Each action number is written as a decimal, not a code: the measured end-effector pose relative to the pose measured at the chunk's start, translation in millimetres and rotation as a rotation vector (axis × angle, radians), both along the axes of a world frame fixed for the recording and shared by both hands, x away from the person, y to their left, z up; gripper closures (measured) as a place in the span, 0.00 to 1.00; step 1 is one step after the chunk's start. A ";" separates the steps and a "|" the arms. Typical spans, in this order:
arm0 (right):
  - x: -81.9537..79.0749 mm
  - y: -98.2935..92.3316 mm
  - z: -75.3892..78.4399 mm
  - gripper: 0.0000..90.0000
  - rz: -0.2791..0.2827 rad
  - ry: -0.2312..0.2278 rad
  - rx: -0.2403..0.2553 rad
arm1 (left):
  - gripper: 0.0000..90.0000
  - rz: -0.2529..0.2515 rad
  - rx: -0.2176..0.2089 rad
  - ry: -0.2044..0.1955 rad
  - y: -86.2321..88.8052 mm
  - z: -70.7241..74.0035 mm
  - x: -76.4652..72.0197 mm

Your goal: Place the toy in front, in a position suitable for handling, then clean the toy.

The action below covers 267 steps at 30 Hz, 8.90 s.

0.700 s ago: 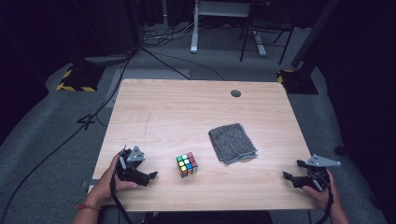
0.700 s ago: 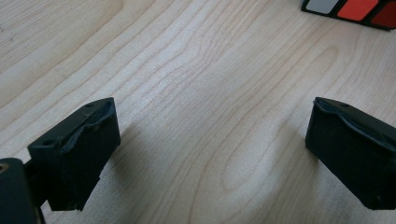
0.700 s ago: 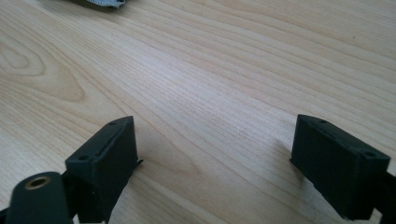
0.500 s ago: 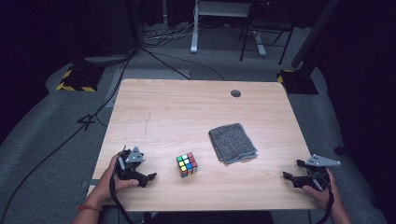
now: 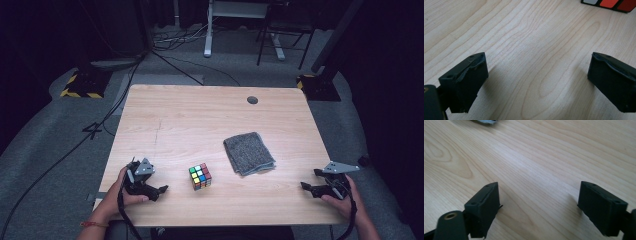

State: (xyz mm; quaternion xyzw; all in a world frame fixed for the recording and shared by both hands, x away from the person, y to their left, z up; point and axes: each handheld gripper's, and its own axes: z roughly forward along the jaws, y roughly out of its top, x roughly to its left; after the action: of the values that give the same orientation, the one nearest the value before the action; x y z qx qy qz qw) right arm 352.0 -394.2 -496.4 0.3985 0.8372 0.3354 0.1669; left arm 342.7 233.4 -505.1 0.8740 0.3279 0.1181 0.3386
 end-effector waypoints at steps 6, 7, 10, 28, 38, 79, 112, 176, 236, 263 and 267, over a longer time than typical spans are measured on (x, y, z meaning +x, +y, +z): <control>4.2 7.1 10.4 0.19 0.049 -0.017 0.055 | 0.04 0.004 0.002 0.000 -0.6 0.2 -0.4; 6.1 12.4 17.7 0.21 0.076 -0.027 0.064 | 0.04 0.006 0.001 0.000 -1.0 0.2 -0.5; 8.5 22.1 28.3 0.24 0.119 -0.048 0.067 | 0.04 0.008 0.000 0.001 -1.4 0.1 -0.6; 63.4 126.6 48.9 0.35 0.333 -0.089 0.013 | 0.04 0.000 0.003 -0.002 -2.0 0.1 -0.4; 91.5 144.3 10.7 0.35 0.298 -0.007 -0.014 | 0.04 -0.067 0.003 -0.002 -26.3 0.2 -5.9; 6.0 148.7 21.7 0.29 0.447 -0.048 -0.062 | 0.24 -0.242 -0.060 -0.017 -114.3 2.6 15.3; 19.7 136.2 20.5 0.86 0.391 -0.070 0.010 | 0.37 -0.438 -0.039 -0.050 -160.6 28.0 27.9; -0.9 206.2 77.7 0.87 0.517 -0.288 -0.112 | 0.37 -0.482 0.098 -0.145 -206.6 56.4 25.5; 9.2 185.6 69.1 0.87 0.508 -0.187 0.120 | 0.37 -0.488 -0.043 -0.159 -196.2 66.8 23.1; -3.4 187.6 84.3 0.87 0.479 -0.274 0.048 | 0.37 -0.483 0.015 -0.181 -202.9 68.9 22.0; 1.9 177.3 78.7 0.87 0.477 -0.224 0.148 | 0.37 -0.488 -0.028 -0.194 -198.6 70.9 21.7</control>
State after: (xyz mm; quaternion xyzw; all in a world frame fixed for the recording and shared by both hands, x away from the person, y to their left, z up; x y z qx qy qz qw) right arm 353.9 -216.9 -417.6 0.1616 0.8569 0.4674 0.1451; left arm 364.5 34.8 -434.2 0.9071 0.0749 0.1117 0.3988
